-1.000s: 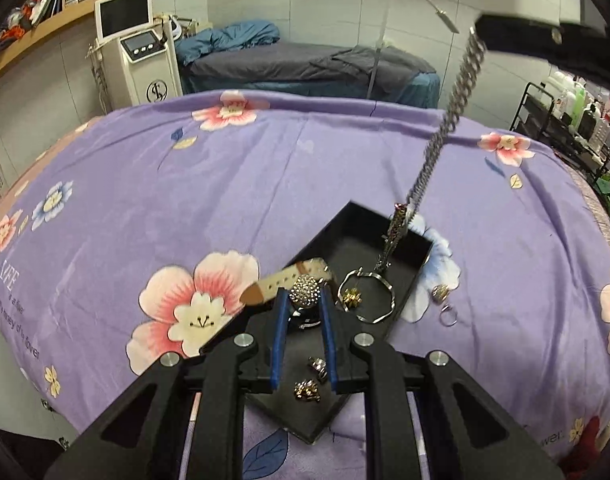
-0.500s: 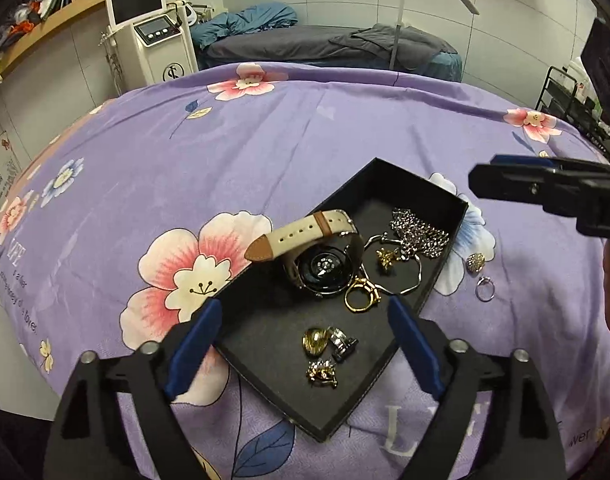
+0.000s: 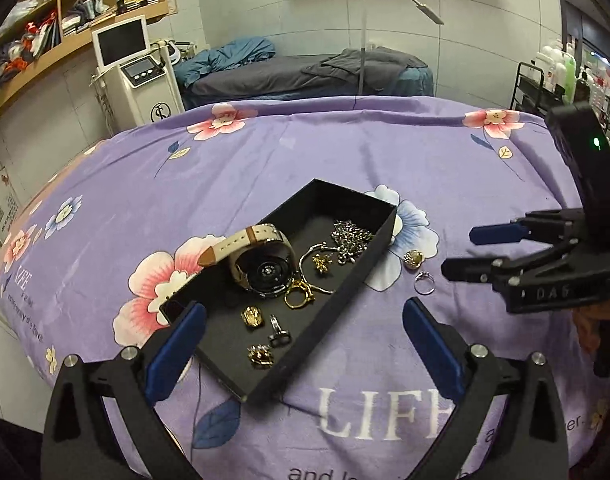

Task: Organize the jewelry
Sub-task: 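Move the right tool to the small silver ring on the bedspread, then grasp the small silver ring with the right tool while the left tool grasps a gold earring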

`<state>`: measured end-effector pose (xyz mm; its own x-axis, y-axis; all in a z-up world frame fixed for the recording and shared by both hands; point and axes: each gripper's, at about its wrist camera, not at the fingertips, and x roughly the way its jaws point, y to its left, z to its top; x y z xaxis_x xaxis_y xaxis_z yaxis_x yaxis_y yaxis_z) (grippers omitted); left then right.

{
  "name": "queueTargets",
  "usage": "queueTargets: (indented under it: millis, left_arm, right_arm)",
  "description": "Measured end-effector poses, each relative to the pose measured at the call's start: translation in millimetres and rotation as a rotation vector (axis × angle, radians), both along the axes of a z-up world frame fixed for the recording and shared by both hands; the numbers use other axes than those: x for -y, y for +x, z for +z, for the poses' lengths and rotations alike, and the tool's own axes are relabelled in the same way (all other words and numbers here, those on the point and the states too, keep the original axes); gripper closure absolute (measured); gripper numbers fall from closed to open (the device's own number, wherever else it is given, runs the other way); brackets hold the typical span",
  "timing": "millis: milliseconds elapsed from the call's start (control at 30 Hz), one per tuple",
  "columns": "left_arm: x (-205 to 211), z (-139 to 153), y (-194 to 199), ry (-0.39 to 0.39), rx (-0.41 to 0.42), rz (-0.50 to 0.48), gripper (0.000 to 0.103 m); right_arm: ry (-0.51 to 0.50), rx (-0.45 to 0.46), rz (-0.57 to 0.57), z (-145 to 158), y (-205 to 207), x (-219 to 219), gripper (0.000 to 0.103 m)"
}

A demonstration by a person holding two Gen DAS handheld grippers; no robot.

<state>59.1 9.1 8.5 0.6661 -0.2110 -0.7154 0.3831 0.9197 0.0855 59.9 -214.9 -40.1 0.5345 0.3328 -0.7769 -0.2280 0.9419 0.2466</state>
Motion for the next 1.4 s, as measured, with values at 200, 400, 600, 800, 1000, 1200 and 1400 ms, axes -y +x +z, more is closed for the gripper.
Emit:
queueTargets:
  millis: [200, 400, 600, 800, 1000, 1200, 1400]
  left_arm:
    - [8, -17, -22, -0.044, -0.031, -0.014, 0.014]
    - [12, -31, -29, -0.023, -0.061, -0.025, 0.026]
    - [15, -34, -28, -0.036, -0.080, -0.060, 0.041]
    - [34, -43, -17, -0.052, -0.106, -0.086, 0.049]
    - [70, -55, 4, -0.023, -0.092, -0.140, 0.054]
    - [98, -63, 24, 0.001, -0.071, -0.168, 0.060]
    - [116, -63, 39, -0.005, -0.086, -0.188, 0.084]
  right_arm:
    - [-0.072, 0.021, 0.093, -10, -14, -24, 0.047]
    - [-0.148, 0.037, 0.140, -17, -4, -45, 0.062]
    - [-0.183, 0.045, 0.147, -19, 2, -48, 0.083]
    - [-0.148, 0.050, 0.103, -15, -9, -27, 0.083]
    - [-0.162, 0.055, 0.034, -11, -30, 3, 0.083]
    - [-0.125, 0.057, -0.046, -8, -50, 33, 0.083]
    - [-0.101, 0.049, -0.078, -9, -57, 43, 0.083]
